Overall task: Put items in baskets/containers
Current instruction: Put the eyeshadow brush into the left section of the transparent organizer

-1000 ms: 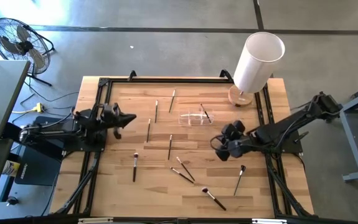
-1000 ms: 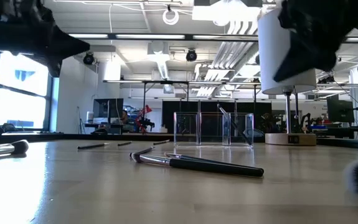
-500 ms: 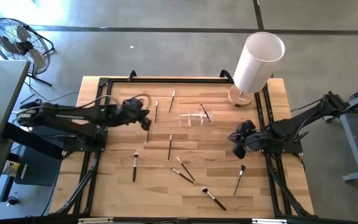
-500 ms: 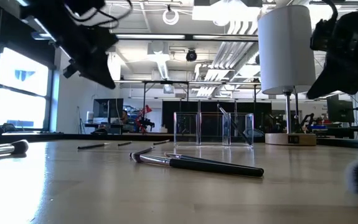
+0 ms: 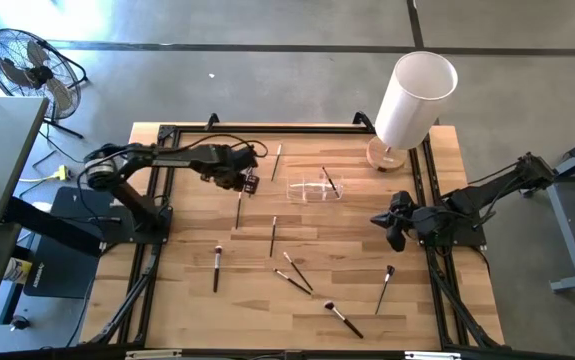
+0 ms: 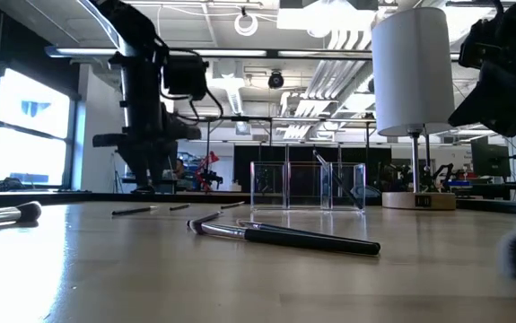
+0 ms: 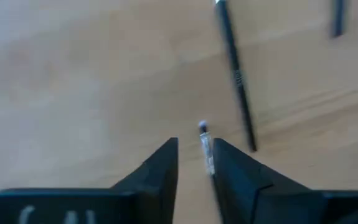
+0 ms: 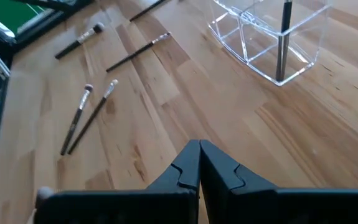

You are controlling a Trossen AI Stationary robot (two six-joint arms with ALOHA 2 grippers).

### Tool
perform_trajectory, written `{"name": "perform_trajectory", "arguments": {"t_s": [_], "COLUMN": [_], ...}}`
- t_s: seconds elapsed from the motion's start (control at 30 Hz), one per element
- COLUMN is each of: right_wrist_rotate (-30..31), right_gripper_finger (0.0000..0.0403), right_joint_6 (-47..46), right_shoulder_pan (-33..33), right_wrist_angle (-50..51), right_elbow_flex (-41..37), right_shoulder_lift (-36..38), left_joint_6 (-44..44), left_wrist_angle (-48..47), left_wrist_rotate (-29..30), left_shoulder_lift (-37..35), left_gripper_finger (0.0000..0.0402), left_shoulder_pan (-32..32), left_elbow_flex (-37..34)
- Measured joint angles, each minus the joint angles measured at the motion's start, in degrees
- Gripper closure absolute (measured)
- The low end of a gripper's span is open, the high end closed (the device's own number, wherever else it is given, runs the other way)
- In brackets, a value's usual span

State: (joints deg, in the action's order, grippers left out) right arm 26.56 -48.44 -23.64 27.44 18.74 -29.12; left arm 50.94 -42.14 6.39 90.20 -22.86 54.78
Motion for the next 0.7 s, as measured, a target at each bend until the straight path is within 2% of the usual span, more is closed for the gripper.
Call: {"name": "perform_trajectory", "arguments": {"t_s": [0.2,0.4,0.7], "right_wrist_rotate": [0.0,3.1,2.9], "right_gripper_finger": [0.0402,0.0402,0.0401], "right_joint_6": [-3.1,-3.0,-3.0], "right_shoulder_pan": [0.0,0.0,0.0], "right_wrist_angle": [-0.2,-1.9,-1.9], "right_elbow_flex": [0.0,0.0,0.0], "right_shoulder_lift": [-0.1,-0.1,-0.1], "left_joint_6": [-1.1,-2.8,-4.1], "left_wrist_angle": [1.7,4.3,5.7], "left_wrist_rotate": [-1.3,0.5,0.6], "left_shoulder_lift": [2.1,2.1,4.0], "left_gripper_finger": [0.0265,0.0263,0.0263], "left_shoulder_pan": [-0.4,-0.4,-0.4], "left_elbow_flex": [0.0,0.0,0.0]}}
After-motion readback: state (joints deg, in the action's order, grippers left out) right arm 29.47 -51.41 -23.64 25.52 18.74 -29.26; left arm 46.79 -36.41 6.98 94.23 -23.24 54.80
